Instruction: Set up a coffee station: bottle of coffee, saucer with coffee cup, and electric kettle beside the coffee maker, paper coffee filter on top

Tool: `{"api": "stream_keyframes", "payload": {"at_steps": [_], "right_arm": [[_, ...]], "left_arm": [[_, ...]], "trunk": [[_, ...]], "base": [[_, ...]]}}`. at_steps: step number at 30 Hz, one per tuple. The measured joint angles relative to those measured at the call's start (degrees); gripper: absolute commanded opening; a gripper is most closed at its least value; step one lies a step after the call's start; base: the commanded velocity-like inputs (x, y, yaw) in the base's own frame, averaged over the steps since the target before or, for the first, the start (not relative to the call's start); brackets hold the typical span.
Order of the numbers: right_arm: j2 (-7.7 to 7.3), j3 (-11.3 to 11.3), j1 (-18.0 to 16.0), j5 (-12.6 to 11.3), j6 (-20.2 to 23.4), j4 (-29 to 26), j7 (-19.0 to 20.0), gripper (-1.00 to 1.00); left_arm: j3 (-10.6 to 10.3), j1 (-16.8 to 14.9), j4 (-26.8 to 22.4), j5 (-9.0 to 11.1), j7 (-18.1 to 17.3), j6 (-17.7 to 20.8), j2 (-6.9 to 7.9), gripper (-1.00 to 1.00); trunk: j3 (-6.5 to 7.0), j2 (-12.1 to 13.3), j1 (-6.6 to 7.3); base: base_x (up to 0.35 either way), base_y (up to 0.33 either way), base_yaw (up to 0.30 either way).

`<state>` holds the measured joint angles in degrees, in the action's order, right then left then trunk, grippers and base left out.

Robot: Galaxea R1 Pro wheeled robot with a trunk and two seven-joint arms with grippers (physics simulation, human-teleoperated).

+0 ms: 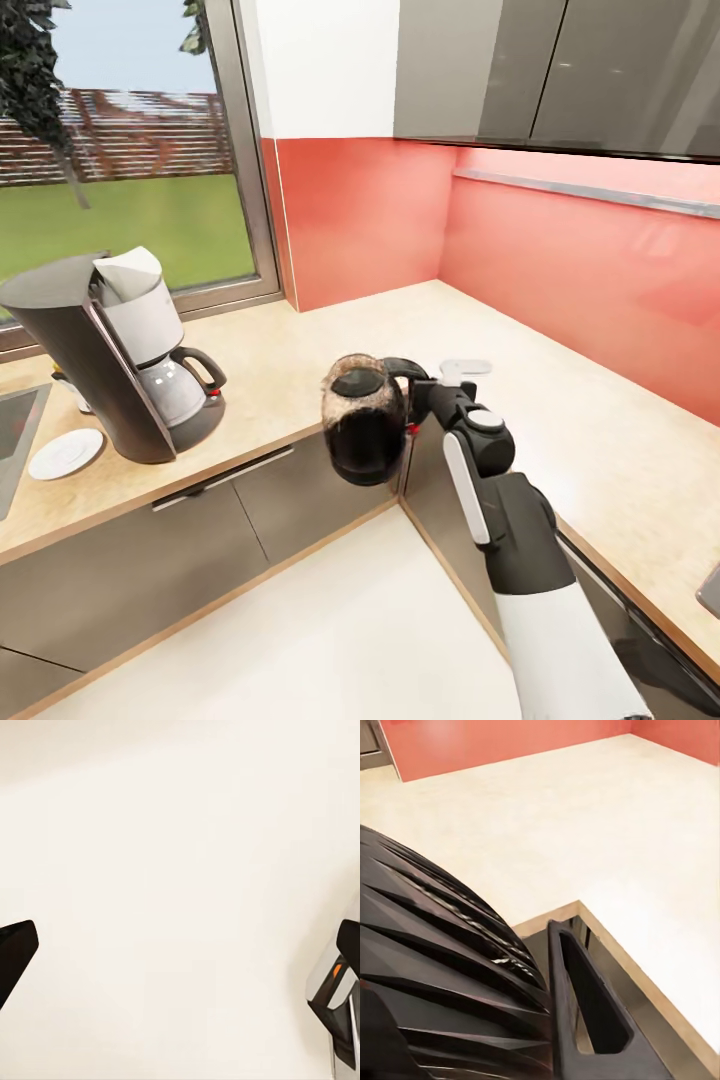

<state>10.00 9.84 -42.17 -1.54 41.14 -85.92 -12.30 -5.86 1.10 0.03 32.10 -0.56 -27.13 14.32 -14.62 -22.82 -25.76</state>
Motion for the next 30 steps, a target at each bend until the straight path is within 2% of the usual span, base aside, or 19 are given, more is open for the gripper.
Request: {"api": "stream_keyframes", "payload": {"at_steps": [9, 10, 11, 12, 13, 14, 16, 18, 21, 24, 27, 30], "right_arm": [[0.00, 0.03, -2.85, -0.32, 0.17, 2.93, -0.27, -1.00], [0.00, 0.06, -8.74, -1.32, 0.06, 10.90, -0.30, -1.00], [0.00, 0.02, -17.50, -0.93, 0.10, 19.84, -0.56, -1.00], [-0.03, -0.07, -20.30, 0.74, 0.41, 17.07, -0.94, -1.00], [0.00, -0.03, -21.50, -0.34, -0.06, 11.08, -1.16, -1.00], [0.00, -0.05, -22.45, -0.30, 0.18, 9.17, -1.54, -1.00], [0.00, -0.04, -24.21, -0.93, 0.18, 14.10, -2.22, -1.00], [0.00, -0.07, -25.89, -0.48, 0.22, 13.55, -2.66, -1.00], [0.00, -0.05, -27.39, -2.87, 0.25, 13.68, -3.04, -1.00], [0.00, -0.06, -27.90, -5.20, 0.37, 13.48, -5.11, -1.00], [0.00, -0.13, -28.03, -6.26, 0.41, 13.34, -7.55, -1.00], [0.00, -0.20, -28.07, -6.69, 0.34, 13.24, -8.29, -1.00]], "left_arm": [[-0.06, 0.04, 0.13, 0.00, -0.06, 0.01, -0.55, 1.00], [-0.06, 0.04, 0.15, -0.03, -0.06, 0.02, -0.65, 1.00], [-0.09, 0.04, 0.19, -0.04, -0.07, 0.03, -0.73, 1.00], [-0.07, 0.06, 0.17, -0.06, -0.07, 0.05, -0.80, 1.00], [-0.10, 0.05, 0.20, -0.07, -0.08, 0.05, -0.86, 1.00], [-0.08, 0.06, 0.20, -0.07, -0.08, 0.06, -0.90, 1.00], [-0.08, 0.05, 0.25, -0.07, -0.08, 0.08, -0.99, 1.00], [-0.08, 0.06, 0.27, -0.07, -0.08, 0.08, -1.11, 1.00], [-0.08, 0.06, 0.28, -0.07, -0.08, 0.07, -1.19, 1.00], [-0.08, 0.06, 0.28, -0.07, -0.08, 0.09, -1.22, 1.00], [-0.07, 0.06, 0.28, -0.07, -0.08, 0.08, -1.22, 1.00], [-0.07, 0.06, 0.28, -0.07, -0.08, 0.08, -1.22, 1.00]], "trunk": [[0.00, 0.00, 0.00], [-0.01, 0.01, 0.00], [0.01, 0.03, -0.02], [0.00, 0.04, -0.02], [0.02, -0.02, 0.01], [0.01, -0.04, 0.02], [-0.01, 0.04, -0.02], [0.01, -0.03, 0.01], [0.00, 0.00, 0.00], [0.00, 0.00, 0.00], [0.00, 0.00, 0.00], [0.00, 0.00, 0.00]], "base": [[0.000, 0.000, 0.000], [0.000, 0.000, 0.000], [0.000, 0.000, 0.000], [0.000, 0.000, 0.000], [0.000, 0.000, 0.000], [0.000, 0.000, 0.000], [0.000, 0.000, 0.000], [0.000, 0.000, 0.000], [0.000, 0.000, 0.000], [0.000, 0.000, 0.000], [0.000, 0.000, 0.000], [0.000, 0.000, 0.000]]}}
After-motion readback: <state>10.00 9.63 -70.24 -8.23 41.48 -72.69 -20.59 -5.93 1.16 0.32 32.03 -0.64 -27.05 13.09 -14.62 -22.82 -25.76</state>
